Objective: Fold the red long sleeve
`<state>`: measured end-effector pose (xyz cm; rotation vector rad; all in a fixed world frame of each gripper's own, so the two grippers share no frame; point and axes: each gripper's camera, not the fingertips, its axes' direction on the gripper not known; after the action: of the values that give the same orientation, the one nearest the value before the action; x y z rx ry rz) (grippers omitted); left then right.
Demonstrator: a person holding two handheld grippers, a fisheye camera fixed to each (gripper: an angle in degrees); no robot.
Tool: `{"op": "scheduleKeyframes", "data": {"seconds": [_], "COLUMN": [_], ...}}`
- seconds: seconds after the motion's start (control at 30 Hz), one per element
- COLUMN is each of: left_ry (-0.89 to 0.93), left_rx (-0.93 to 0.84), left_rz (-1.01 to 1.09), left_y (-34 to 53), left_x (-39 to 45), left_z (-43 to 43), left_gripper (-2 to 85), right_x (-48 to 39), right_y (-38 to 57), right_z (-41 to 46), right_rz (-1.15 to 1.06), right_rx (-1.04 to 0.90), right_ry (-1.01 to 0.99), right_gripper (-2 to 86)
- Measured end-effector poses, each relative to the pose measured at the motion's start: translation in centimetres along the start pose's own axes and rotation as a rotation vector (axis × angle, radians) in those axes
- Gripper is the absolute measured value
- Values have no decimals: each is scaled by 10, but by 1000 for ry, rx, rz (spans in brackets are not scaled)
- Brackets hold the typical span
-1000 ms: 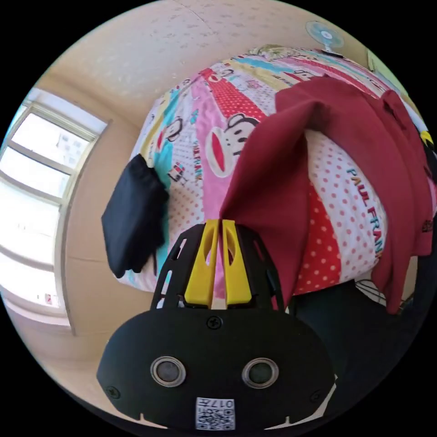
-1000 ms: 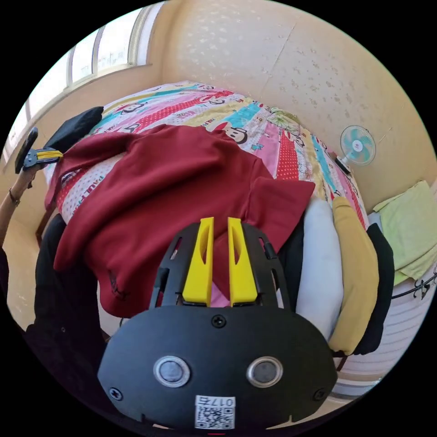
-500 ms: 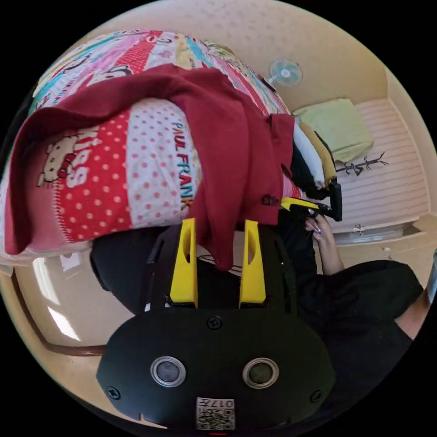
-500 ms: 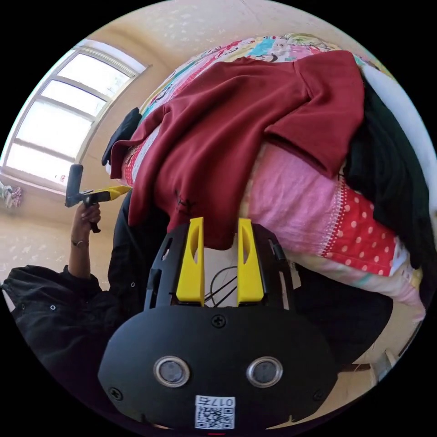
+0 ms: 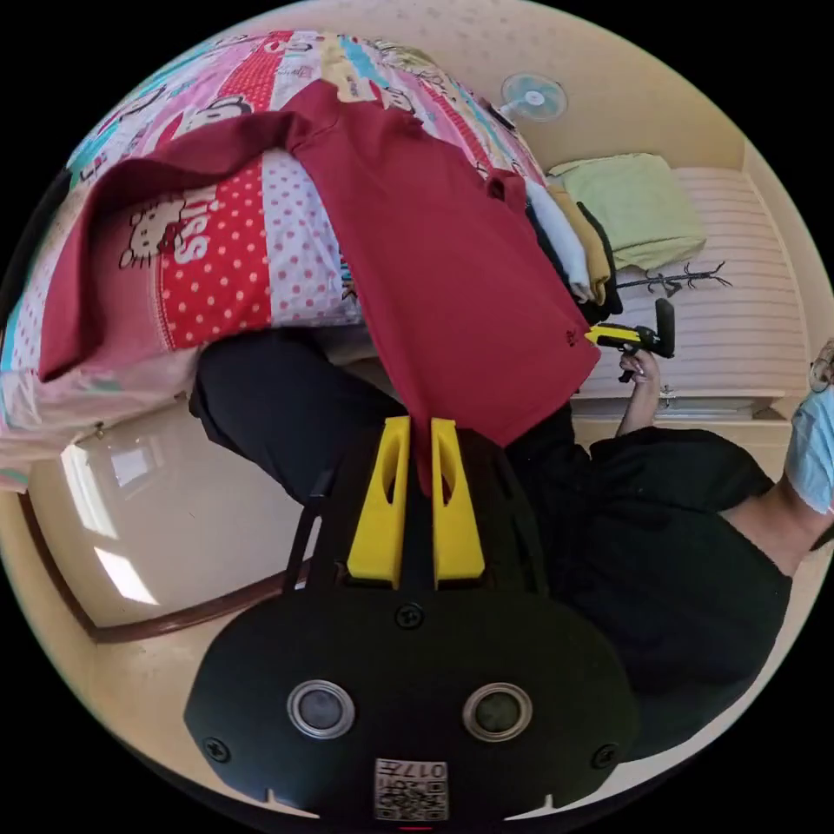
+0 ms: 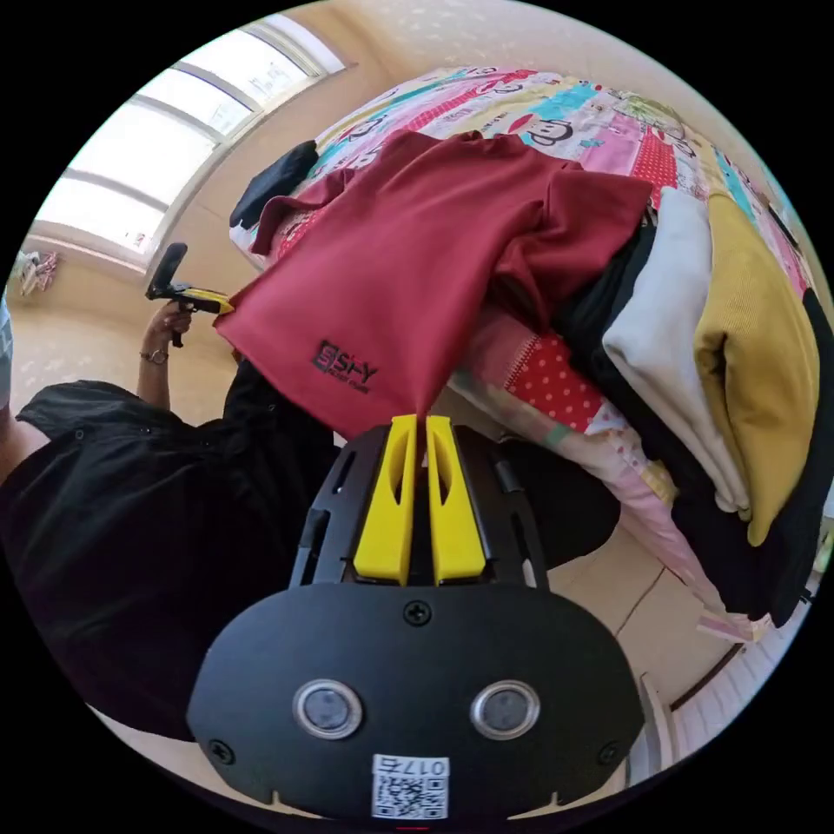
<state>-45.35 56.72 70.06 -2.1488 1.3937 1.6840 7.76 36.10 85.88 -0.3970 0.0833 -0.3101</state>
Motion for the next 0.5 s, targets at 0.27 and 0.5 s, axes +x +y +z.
{"op": "scheduleKeyframes", "data": {"seconds": [0.27, 0.5], "left_ry": [207, 670], "left_rx": [627, 931], "left_rz": [-412, -705], "left_y": [68, 58], "left_x": [-120, -219], "left_z": [-70, -46], "left_gripper": [121, 144], "right_x": [-21, -58], "right_y": [-133, -297], "right_z": [18, 100], "right_rz": [-72, -145], "right_rx": [140, 140], "right_ry": [31, 17], "right_gripper": [27, 23]}}
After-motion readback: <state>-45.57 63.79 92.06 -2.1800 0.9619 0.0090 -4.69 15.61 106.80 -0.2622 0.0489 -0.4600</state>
